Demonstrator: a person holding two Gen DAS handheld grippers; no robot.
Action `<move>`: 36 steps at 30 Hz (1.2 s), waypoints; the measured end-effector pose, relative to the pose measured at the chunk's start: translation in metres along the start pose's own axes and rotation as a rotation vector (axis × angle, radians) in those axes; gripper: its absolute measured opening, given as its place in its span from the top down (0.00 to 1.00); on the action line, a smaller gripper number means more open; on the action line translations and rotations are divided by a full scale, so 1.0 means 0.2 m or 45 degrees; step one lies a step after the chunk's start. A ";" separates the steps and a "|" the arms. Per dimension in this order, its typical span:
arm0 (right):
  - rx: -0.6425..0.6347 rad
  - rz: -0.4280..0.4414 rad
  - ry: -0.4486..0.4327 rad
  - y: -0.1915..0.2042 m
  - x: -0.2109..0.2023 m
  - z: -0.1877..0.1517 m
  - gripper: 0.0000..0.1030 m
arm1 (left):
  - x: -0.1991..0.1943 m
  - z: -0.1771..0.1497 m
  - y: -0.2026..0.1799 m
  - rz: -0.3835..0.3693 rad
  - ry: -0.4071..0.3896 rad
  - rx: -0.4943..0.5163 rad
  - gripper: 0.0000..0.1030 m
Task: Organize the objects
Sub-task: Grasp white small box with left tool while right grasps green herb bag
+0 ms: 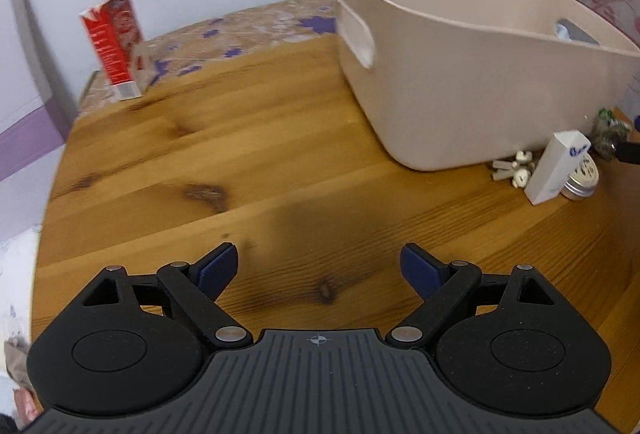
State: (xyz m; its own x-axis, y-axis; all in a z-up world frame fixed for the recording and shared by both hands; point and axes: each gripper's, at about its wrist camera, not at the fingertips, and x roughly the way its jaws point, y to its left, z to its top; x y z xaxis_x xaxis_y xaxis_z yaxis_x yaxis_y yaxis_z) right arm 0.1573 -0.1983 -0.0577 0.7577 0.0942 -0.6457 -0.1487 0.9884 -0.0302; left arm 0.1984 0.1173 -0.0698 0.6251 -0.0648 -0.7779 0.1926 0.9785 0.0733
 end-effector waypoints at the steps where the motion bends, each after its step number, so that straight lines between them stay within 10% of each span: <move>1: -0.004 -0.003 0.001 0.01 0.01 -0.01 0.13 | 0.02 0.00 -0.02 -0.009 0.000 0.010 0.12; 16: -0.001 -0.001 -0.009 0.05 0.05 -0.03 0.35 | 0.00 0.06 -0.39 -0.285 -0.122 0.050 0.12; 24: 0.023 0.037 -0.006 0.05 0.06 -0.03 0.57 | 0.06 0.13 -0.59 -0.267 -0.126 -0.037 0.13; 31: -0.002 0.095 0.003 0.09 0.03 -0.03 0.72 | 0.10 0.19 -0.60 -0.301 -0.087 -0.104 0.67; 36: 0.007 0.109 -0.012 0.12 -0.02 -0.04 0.73 | 0.07 0.20 -0.60 -0.279 -0.094 -0.100 0.68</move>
State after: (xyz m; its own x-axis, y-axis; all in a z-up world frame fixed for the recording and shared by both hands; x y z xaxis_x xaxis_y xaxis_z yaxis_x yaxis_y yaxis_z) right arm 0.1452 -0.1764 -0.0617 0.7484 0.1794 -0.6386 -0.2098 0.9773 0.0288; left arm 0.2140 -0.0091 -0.0657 0.6291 -0.2888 -0.7217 0.2724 0.9515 -0.1433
